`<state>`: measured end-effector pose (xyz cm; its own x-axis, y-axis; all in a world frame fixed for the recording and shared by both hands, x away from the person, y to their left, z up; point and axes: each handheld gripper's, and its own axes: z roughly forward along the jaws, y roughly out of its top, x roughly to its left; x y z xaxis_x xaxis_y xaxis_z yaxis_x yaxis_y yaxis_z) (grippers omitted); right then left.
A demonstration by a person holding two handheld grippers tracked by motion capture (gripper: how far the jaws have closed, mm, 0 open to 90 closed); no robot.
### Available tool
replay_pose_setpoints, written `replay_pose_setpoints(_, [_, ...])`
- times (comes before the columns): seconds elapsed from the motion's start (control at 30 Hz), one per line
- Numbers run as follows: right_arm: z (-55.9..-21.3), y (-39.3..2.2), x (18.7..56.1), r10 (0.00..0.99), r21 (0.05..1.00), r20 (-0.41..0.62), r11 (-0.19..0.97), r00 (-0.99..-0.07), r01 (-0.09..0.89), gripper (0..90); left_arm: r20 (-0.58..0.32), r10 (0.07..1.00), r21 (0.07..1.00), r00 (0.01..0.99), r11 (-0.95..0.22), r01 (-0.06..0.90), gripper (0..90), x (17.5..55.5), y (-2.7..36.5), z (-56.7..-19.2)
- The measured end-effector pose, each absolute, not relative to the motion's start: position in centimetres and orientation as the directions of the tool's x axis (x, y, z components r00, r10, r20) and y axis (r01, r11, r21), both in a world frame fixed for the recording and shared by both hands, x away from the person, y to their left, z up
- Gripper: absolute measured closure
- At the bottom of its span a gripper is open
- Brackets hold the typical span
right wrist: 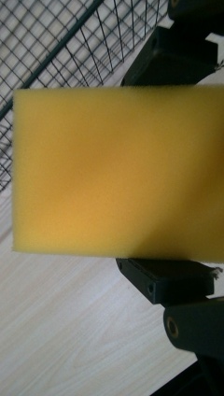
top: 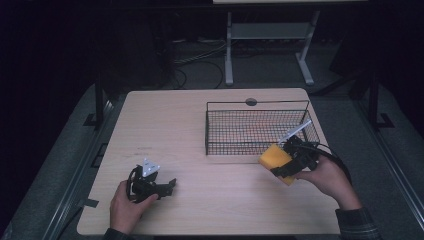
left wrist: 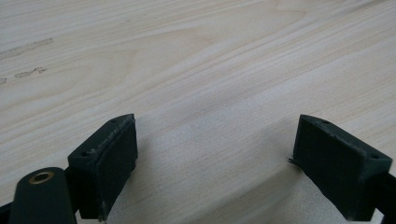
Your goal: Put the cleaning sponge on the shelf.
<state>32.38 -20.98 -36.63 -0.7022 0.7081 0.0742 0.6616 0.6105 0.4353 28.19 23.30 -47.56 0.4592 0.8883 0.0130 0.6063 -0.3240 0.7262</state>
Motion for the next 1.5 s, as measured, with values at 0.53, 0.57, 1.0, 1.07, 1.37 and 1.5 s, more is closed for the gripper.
replay_pose_setpoints(0.53, [-35.6,-22.8,34.9,0.754,0.434,0.075,0.565,-0.653,0.702,22.2,0.009,0.890,0.728,0.457,-0.319,0.607,13.1,28.2,23.3,-47.6])
replay_pose_setpoints(0.57, [-35.6,-23.0,35.1,0.757,0.435,0.073,0.562,-0.650,0.703,22.2,0.010,0.890,0.728,0.457,-0.319,0.607,13.1,28.2,23.3,-47.6])
replay_pose_setpoints(1.0, [-35.0,-25.0,38.1,0.807,0.426,0.058,0.512,-0.587,0.746,22.2,0.012,0.889,0.726,0.459,-0.323,0.607,13.1,28.2,23.3,-47.6])
replay_pose_setpoints(1.07, [-34.9,-25.2,38.5,0.814,0.423,0.056,0.505,-0.578,0.753,22.2,0.012,0.888,0.726,0.459,-0.323,0.607,13.1,28.2,23.3,-47.6])
replay_pose_setpoints(1.37, [-34.4,-25.7,40.7,0.834,0.417,0.052,0.482,-0.550,0.770,22.2,0.012,0.888,0.726,0.459,-0.323,0.607,13.1,28.2,23.3,-47.6])
replay_pose_setpoints(1.5, [-34.4,-25.9,41.6,0.841,0.413,0.054,0.472,-0.538,0.779,22.2,0.012,0.888,0.726,0.459,-0.323,0.607,13.1,28.2,23.3,-47.6])
